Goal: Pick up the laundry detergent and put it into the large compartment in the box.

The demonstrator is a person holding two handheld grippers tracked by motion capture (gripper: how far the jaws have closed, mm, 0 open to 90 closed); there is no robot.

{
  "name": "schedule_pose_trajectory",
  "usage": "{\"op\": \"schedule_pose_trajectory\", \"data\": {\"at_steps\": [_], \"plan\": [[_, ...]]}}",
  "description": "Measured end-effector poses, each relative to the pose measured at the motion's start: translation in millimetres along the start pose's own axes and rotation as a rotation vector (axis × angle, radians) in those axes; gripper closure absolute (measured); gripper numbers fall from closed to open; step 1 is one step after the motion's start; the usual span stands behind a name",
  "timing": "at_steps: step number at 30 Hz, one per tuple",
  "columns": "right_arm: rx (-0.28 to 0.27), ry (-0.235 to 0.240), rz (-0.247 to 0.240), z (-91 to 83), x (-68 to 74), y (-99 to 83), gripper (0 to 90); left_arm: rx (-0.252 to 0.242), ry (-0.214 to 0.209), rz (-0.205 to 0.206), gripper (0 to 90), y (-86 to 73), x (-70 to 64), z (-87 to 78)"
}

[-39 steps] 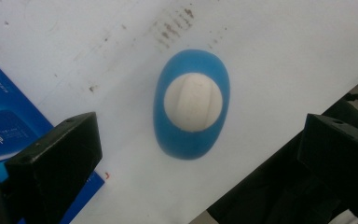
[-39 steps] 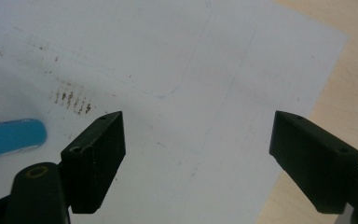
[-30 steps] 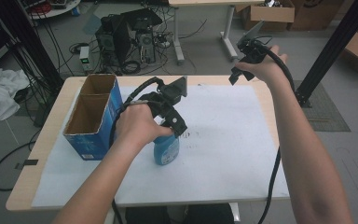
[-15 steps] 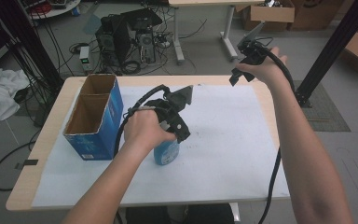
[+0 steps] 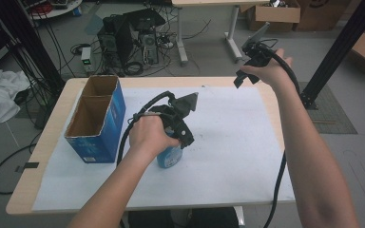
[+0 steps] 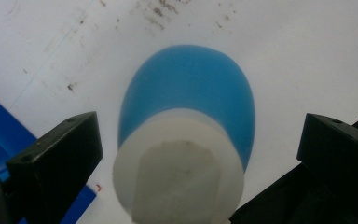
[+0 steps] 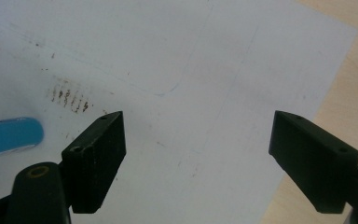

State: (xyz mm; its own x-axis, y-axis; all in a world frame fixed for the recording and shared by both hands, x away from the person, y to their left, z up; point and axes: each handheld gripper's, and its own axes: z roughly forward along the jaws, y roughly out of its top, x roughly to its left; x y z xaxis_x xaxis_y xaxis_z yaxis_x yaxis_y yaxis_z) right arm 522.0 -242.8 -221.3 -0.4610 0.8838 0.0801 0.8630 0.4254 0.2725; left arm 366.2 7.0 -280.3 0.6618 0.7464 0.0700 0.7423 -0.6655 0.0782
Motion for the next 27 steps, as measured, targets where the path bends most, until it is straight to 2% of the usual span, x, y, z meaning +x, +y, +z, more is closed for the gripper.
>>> {"op": "schedule_pose_trajectory", "data": {"at_steps": [12,20,27], "plan": [[-0.001,-0.003,0.001,1.9,-1.5,-0.7,18.9,0.005,0.011,0.003,8.3,-1.4,1.7,4.5],[0.003,0.000,0.004,3.8,-0.3,0.3,18.9,-0.004,0.005,-0.009,15.3,-1.8,2.9,4.0],[0.003,0.001,0.005,3.9,-0.5,0.2,18.9,0.002,0.009,-0.012,17.0,-1.4,3.6,4.4]]}}
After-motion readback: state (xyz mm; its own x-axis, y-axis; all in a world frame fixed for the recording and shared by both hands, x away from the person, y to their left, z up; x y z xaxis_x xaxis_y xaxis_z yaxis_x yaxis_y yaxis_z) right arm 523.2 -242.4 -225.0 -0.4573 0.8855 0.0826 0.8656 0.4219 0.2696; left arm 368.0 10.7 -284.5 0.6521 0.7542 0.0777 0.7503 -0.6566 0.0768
